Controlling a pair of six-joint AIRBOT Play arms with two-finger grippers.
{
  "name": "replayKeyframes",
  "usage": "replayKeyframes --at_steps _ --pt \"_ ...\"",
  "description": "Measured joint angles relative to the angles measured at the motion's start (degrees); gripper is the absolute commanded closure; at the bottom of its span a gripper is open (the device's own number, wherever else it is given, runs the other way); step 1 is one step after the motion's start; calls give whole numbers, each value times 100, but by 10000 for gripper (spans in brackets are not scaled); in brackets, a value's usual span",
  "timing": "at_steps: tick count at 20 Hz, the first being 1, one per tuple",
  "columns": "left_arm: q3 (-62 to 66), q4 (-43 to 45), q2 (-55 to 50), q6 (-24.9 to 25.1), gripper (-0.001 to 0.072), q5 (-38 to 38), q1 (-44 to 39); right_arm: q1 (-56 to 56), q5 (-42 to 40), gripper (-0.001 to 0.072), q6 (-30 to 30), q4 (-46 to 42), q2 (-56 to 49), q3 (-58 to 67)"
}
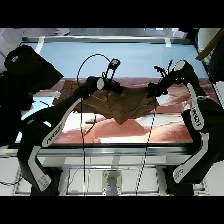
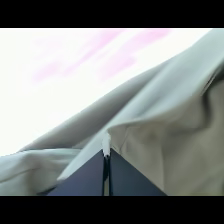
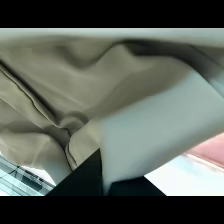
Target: Fold the clothes and pants, and hang the long-sleeved shirts on hangers.
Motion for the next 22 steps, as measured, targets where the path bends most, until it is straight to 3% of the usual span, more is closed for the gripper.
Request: replayKeyframes --at_steps 1,2,3,5,6,12,17,18,20,22 --pt "0 4 2 -85 577 -2 48 0 2 698 0 0 0 0" --pt "0 22 17 -144 278 -15 92 0 0 695 0 2 0 0" --pt "0 24 63 -221 77 -26 136 0 2 642 0 2 0 0" --pt "0 28 225 -289 77 -68 229 0 35 382 0 4 0 0" --pt "0 33 356 -313 77 -111 291 -2 70 342 0 2 2 9" --pt "4 240 1410 -350 77 -782 839 -326 334 341 -157 -380 249 391" --pt "4 343 2105 -352 78 -1292 1259 -1384 280 331 -184 -452 542 439" --pt "4 343 2173 -352 80 -1333 1300 -1598 195 292 -175 -337 566 339" --pt "2 369 2212 -352 108 -1449 1327 -1875 -81 122 -173 -140 588 17" --pt "2 378 2159 -236 121 -1615 1300 -2017 -487 122 -179 39 595 -382"
